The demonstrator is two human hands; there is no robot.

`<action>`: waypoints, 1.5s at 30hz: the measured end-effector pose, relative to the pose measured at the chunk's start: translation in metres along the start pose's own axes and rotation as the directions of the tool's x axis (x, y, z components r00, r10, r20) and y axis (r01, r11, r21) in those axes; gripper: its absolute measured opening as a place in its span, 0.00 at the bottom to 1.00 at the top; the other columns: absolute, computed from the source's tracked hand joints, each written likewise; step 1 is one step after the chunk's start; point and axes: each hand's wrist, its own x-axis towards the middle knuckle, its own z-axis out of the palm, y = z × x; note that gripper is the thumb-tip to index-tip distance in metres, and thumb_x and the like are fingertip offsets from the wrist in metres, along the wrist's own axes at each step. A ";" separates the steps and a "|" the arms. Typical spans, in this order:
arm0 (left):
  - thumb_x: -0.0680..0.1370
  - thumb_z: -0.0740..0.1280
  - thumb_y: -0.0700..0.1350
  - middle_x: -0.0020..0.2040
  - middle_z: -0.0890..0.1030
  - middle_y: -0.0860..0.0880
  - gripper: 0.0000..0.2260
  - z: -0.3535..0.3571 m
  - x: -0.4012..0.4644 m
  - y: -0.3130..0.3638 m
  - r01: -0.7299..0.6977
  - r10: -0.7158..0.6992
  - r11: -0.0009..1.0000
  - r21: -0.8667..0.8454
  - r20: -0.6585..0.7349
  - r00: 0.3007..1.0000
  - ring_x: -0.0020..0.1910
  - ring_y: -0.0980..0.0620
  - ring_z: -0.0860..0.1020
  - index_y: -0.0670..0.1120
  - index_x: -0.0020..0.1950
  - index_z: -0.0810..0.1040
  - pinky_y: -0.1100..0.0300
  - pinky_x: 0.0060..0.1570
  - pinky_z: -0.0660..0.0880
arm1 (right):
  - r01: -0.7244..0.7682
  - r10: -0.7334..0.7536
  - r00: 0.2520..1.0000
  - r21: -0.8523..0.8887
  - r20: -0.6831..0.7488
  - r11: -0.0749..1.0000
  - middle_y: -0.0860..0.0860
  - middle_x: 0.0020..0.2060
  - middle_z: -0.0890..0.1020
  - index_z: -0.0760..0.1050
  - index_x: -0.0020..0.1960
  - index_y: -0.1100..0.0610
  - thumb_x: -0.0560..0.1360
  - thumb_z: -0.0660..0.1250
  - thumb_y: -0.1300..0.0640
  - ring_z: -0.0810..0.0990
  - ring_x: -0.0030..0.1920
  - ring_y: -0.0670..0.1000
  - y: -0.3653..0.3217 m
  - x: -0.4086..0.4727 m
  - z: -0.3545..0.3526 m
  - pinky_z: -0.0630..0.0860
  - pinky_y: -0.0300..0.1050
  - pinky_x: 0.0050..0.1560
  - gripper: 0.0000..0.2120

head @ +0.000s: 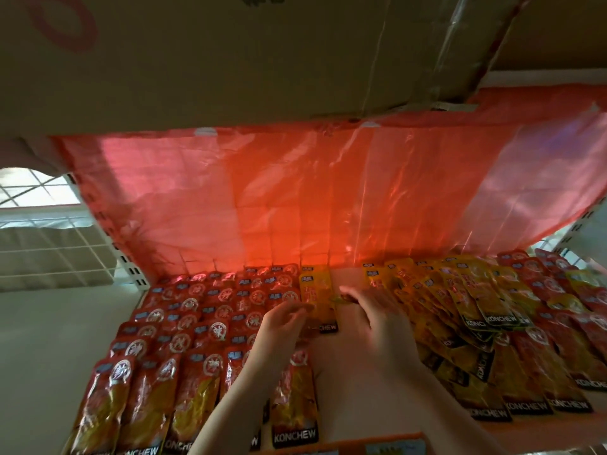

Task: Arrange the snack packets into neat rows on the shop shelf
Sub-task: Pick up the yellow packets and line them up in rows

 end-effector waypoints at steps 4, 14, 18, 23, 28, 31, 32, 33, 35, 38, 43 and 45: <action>0.79 0.59 0.34 0.41 0.82 0.47 0.12 -0.014 -0.003 -0.003 -0.077 0.082 0.991 0.107 -0.044 0.996 0.37 0.54 0.82 0.47 0.45 0.79 0.61 0.36 0.78 | -0.004 0.000 0.997 0.042 0.079 0.999 0.48 0.57 0.79 0.77 0.61 0.54 0.71 0.65 0.69 0.75 0.59 0.48 -0.006 -0.003 0.014 0.63 0.31 0.63 0.21; 0.79 0.58 0.34 0.37 0.82 0.50 0.12 -0.023 -0.007 -0.012 -0.125 0.131 0.981 0.150 -0.031 0.991 0.34 0.59 0.80 0.46 0.44 0.78 0.67 0.34 0.76 | -0.010 -0.007 0.899 0.036 0.437 0.999 0.47 0.67 0.70 0.73 0.66 0.54 0.72 0.68 0.66 0.65 0.67 0.44 0.004 -0.032 0.033 0.65 0.40 0.68 0.23; 0.79 0.58 0.35 0.42 0.83 0.48 0.12 -0.022 -0.005 -0.021 -0.141 0.142 0.966 0.218 0.010 0.990 0.41 0.54 0.82 0.48 0.47 0.78 0.58 0.43 0.79 | -0.006 -0.008 0.854 0.025 0.520 1.000 0.44 0.70 0.65 0.68 0.69 0.51 0.76 0.66 0.54 0.61 0.71 0.44 0.006 -0.030 0.031 0.59 0.37 0.70 0.22; 0.80 0.58 0.37 0.43 0.82 0.52 0.13 -0.019 -0.008 -0.026 -0.191 0.185 0.922 0.338 0.051 0.981 0.41 0.59 0.81 0.54 0.46 0.76 0.60 0.43 0.79 | -0.048 0.039 0.848 0.005 0.528 0.999 0.43 0.70 0.66 0.69 0.68 0.51 0.76 0.64 0.47 0.62 0.70 0.45 0.003 -0.025 0.032 0.63 0.44 0.69 0.22; 0.79 0.60 0.39 0.40 0.81 0.53 0.11 -0.015 -0.013 -0.028 -0.249 0.255 0.860 0.445 0.048 0.966 0.37 0.56 0.79 0.54 0.46 0.76 0.55 0.38 0.78 | -0.229 0.226 0.890 -0.042 0.396 0.973 0.51 0.72 0.62 0.61 0.73 0.57 0.79 0.61 0.50 0.59 0.72 0.49 -0.004 -0.015 0.038 0.55 0.35 0.67 0.25; 0.79 0.61 0.39 0.39 0.81 0.52 0.10 -0.014 -0.014 -0.031 -0.271 0.289 0.834 0.481 0.038 0.957 0.36 0.51 0.80 0.54 0.47 0.77 0.50 0.38 0.78 | -0.281 0.290 0.846 -0.088 0.447 0.956 0.52 0.73 0.60 0.55 0.75 0.57 0.78 0.61 0.47 0.56 0.73 0.51 -0.013 -0.008 0.047 0.56 0.40 0.70 0.30; 0.79 0.62 0.39 0.39 0.81 0.52 0.11 -0.014 -0.015 -0.032 -0.275 0.294 0.828 0.489 0.039 0.955 0.36 0.50 0.80 0.55 0.47 0.77 0.49 0.38 0.78 | -0.279 0.295 0.839 -0.103 0.457 0.955 0.52 0.73 0.60 0.54 0.75 0.56 0.78 0.61 0.47 0.57 0.73 0.51 -0.015 -0.007 0.049 0.57 0.41 0.70 0.31; 0.78 0.62 0.39 0.39 0.82 0.51 0.11 -0.013 -0.015 -0.033 -0.279 0.299 0.823 0.495 0.039 0.953 0.36 0.49 0.80 0.56 0.46 0.76 0.48 0.38 0.78 | -0.276 0.298 0.835 -0.115 0.462 0.954 0.52 0.73 0.59 0.54 0.75 0.56 0.78 0.61 0.47 0.57 0.72 0.51 -0.017 -0.006 0.052 0.58 0.41 0.69 0.31; 0.78 0.62 0.39 0.38 0.81 0.52 0.12 -0.014 -0.016 -0.035 -0.288 0.313 0.814 0.505 0.038 0.949 0.35 0.50 0.79 0.57 0.46 0.77 0.49 0.38 0.77 | -0.261 0.294 0.838 -0.134 0.459 0.956 0.52 0.72 0.59 0.55 0.74 0.54 0.77 0.62 0.47 0.59 0.71 0.51 -0.019 -0.005 0.054 0.61 0.41 0.68 0.30; 0.78 0.62 0.39 0.38 0.81 0.55 0.11 -0.012 -0.018 -0.035 -0.297 0.325 0.791 0.535 0.044 0.945 0.34 0.57 0.78 0.54 0.46 0.78 0.57 0.36 0.77 | -0.240 0.290 0.853 -0.166 0.435 0.956 0.51 0.72 0.59 0.57 0.73 0.53 0.77 0.63 0.47 0.60 0.70 0.51 -0.019 -0.004 0.055 0.65 0.42 0.66 0.29; 0.78 0.63 0.40 0.41 0.80 0.59 0.08 -0.006 -0.023 -0.039 -0.378 0.401 0.738 0.559 0.087 0.912 0.38 0.60 0.78 0.52 0.48 0.79 0.61 0.37 0.77 | -0.249 0.277 0.913 -0.132 0.300 0.960 0.54 0.61 0.73 0.71 0.65 0.58 0.74 0.69 0.53 0.73 0.60 0.55 -0.017 -0.011 0.056 0.71 0.42 0.55 0.22; 0.77 0.64 0.40 0.43 0.80 0.60 0.08 -0.007 -0.027 -0.041 -0.407 0.467 0.696 0.591 0.058 0.882 0.41 0.61 0.78 0.51 0.48 0.80 0.61 0.39 0.78 | -0.248 0.259 0.944 -0.079 0.205 0.966 0.53 0.56 0.77 0.75 0.59 0.58 0.74 0.68 0.56 0.76 0.55 0.54 -0.019 -0.015 0.053 0.73 0.43 0.52 0.14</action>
